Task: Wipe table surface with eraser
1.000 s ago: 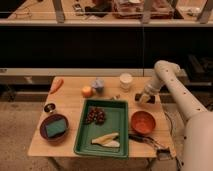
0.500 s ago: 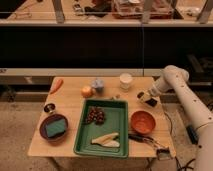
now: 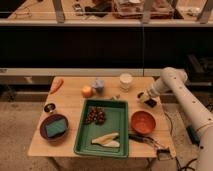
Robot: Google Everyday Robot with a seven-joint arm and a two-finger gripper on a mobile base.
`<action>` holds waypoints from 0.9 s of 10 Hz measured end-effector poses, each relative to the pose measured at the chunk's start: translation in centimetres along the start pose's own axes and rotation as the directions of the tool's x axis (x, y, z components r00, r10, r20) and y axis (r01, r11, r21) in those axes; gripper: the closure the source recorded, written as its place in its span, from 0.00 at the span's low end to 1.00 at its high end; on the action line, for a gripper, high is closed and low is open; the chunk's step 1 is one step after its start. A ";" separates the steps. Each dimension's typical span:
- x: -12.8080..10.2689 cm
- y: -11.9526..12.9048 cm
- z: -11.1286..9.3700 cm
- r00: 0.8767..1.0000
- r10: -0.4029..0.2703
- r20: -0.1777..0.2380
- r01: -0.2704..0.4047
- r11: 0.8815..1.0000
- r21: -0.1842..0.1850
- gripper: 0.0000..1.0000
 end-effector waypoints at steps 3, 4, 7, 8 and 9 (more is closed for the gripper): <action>0.8 1.5 3.8 0.995 0.094 -0.035 -0.097 0.991 -0.092 1.00; 0.9 1.7 4.0 0.993 0.109 -0.052 -0.113 0.990 -0.090 1.00; 1.1 1.7 4.0 0.992 0.112 -0.060 -0.118 0.989 -0.092 1.00; 1.1 1.7 4.0 0.992 0.112 -0.061 -0.117 0.989 -0.091 1.00; 1.1 1.6 4.0 0.992 0.109 -0.061 -0.114 0.989 -0.091 1.00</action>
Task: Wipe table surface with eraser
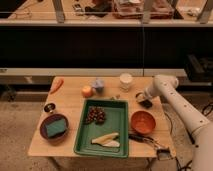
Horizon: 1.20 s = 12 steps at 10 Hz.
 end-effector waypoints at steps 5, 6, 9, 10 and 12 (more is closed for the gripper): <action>-0.3 -1.8 -1.1 0.999 -0.035 -0.026 0.036 0.998 0.051 1.00; -0.1 -1.6 -0.9 0.999 -0.034 -0.028 0.035 0.998 0.049 1.00; -0.2 -1.5 -0.7 0.999 -0.033 -0.028 0.035 0.998 0.048 1.00; -0.2 -1.4 -0.8 0.999 -0.033 -0.029 0.034 0.998 0.047 1.00; -0.1 -2.1 -1.0 0.997 -0.054 -0.051 0.057 0.997 0.059 1.00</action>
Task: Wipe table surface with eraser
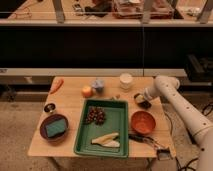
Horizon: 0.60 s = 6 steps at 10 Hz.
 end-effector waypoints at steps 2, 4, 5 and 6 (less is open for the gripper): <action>-1.0 -1.0 -1.4 0.998 -0.044 -0.037 0.045 0.999 0.015 1.00; -1.6 -1.9 -1.5 0.996 -0.084 -0.033 0.085 0.996 0.036 1.00; -2.2 -1.8 -1.8 0.995 -0.091 -0.029 0.092 0.995 0.037 1.00; -2.9 -1.4 -2.2 0.995 -0.093 -0.023 0.094 0.995 0.033 1.00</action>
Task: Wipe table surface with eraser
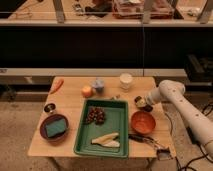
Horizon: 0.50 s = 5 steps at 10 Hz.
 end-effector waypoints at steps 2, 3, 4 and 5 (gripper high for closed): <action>-1.0 1.4 -0.7 1.000 0.008 0.011 -0.007 1.000 -0.024 1.00; -1.5 2.5 -1.2 1.000 0.021 0.011 -0.021 0.999 -0.044 1.00; -2.1 4.2 -2.0 0.999 0.044 0.004 -0.044 0.996 -0.075 1.00; -1.9 5.7 -2.4 0.998 0.064 -0.011 -0.065 0.993 -0.104 1.00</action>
